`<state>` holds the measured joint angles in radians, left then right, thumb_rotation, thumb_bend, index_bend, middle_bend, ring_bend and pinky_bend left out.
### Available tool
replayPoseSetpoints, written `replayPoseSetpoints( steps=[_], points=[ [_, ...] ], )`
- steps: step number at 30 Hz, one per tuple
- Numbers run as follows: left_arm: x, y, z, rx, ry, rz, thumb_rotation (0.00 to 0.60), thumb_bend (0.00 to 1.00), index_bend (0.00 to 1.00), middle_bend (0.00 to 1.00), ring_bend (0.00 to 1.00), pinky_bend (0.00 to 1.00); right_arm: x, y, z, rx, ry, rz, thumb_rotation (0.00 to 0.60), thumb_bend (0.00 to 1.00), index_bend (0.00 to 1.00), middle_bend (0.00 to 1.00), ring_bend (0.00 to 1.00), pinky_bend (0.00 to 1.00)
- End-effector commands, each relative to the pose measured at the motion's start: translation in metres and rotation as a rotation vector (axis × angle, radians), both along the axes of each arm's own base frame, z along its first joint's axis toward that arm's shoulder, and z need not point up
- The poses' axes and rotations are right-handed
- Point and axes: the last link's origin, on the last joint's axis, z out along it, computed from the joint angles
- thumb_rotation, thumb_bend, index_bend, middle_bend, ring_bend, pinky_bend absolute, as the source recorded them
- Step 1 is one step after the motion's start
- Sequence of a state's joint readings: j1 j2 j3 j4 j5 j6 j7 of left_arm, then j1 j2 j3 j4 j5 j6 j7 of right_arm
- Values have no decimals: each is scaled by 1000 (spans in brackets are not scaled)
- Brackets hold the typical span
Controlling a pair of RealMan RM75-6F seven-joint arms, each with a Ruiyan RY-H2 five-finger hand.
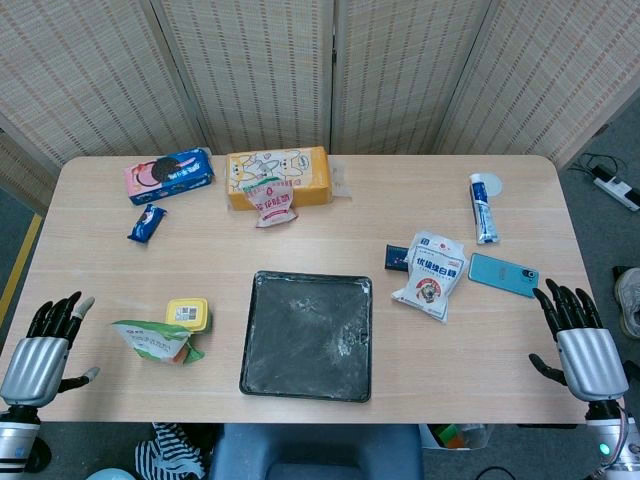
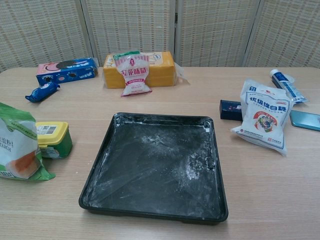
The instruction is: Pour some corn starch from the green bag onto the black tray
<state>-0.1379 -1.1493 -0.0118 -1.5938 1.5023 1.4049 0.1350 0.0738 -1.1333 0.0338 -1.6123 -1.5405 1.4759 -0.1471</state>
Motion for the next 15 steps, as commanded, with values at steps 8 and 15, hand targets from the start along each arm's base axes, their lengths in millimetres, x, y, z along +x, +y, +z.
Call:
replayPoseSetpoints(
  steps=[8,15],
  points=[
    [1,2,-1,-20,-32,-14,600,178,0,0,0,0,2,3,1,-5,-3,10,600,209,0,0,0,0],
    [-4,1,2,-54,-160,-11,600,178,0,0,0,0,4,4,4,-11,-20,22,600,209,0,0,0,0]
  ],
)
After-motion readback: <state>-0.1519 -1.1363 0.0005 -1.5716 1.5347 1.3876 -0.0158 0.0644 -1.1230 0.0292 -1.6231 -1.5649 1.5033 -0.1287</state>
